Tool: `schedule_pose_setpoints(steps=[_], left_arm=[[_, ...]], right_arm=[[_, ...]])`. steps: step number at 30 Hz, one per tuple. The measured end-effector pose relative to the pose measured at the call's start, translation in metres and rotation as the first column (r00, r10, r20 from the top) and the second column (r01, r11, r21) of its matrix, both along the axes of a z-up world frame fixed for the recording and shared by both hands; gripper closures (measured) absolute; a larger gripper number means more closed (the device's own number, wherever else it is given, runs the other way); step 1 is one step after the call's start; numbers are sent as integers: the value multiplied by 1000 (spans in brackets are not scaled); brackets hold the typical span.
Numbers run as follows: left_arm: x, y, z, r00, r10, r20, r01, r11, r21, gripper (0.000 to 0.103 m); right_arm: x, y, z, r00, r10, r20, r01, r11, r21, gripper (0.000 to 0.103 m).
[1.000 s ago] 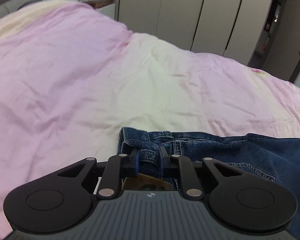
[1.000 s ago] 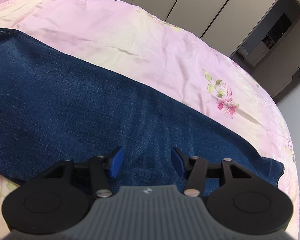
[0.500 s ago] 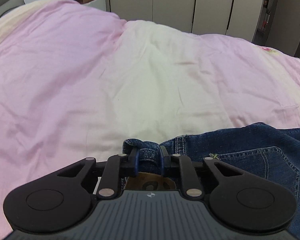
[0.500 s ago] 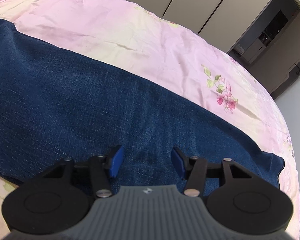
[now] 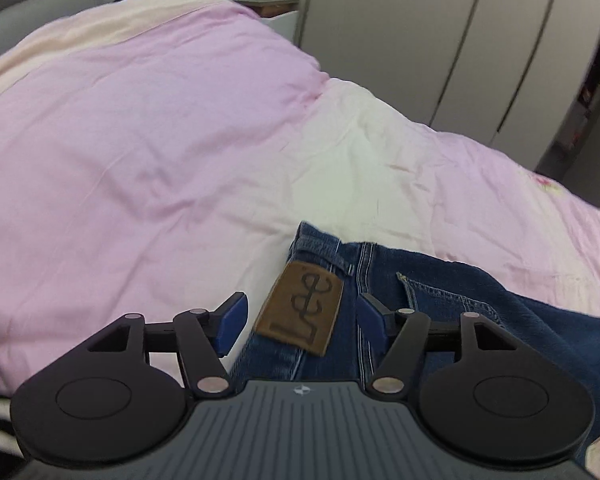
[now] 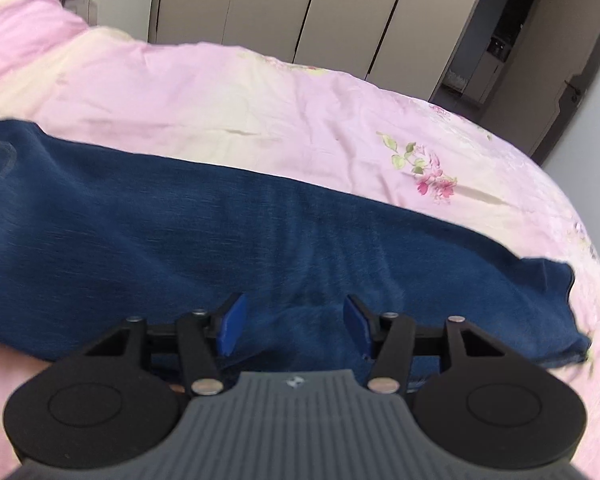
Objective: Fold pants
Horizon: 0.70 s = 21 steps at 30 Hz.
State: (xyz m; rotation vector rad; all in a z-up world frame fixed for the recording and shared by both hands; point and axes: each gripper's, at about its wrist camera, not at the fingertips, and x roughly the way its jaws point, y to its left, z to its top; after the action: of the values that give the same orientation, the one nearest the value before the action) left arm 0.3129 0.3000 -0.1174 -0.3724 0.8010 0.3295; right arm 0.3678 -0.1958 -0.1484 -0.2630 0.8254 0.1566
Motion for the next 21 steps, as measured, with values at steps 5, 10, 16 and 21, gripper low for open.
schedule_pose_setpoints(steps=[5, 10, 16, 21], left_arm=[[-59, 13, -32, 977, 212, 22, -193, 924, -329, 24], [-75, 26, -84, 911, 408, 54, -299, 746, -595, 24], [-59, 22, -110, 904, 424, 52, -304, 725, -618, 29], [-50, 20, -97, 920, 389, 45, -307, 787, -535, 64]], right_arm=[[-37, 7, -2, 997, -77, -21, 79, 988, 136, 50], [-61, -1, -12, 978, -192, -84, 208, 936, 285, 50], [-73, -15, -20, 965, -239, -110, 262, 907, 329, 50], [-59, -53, -27, 927, -347, -139, 374, 844, 385, 51]])
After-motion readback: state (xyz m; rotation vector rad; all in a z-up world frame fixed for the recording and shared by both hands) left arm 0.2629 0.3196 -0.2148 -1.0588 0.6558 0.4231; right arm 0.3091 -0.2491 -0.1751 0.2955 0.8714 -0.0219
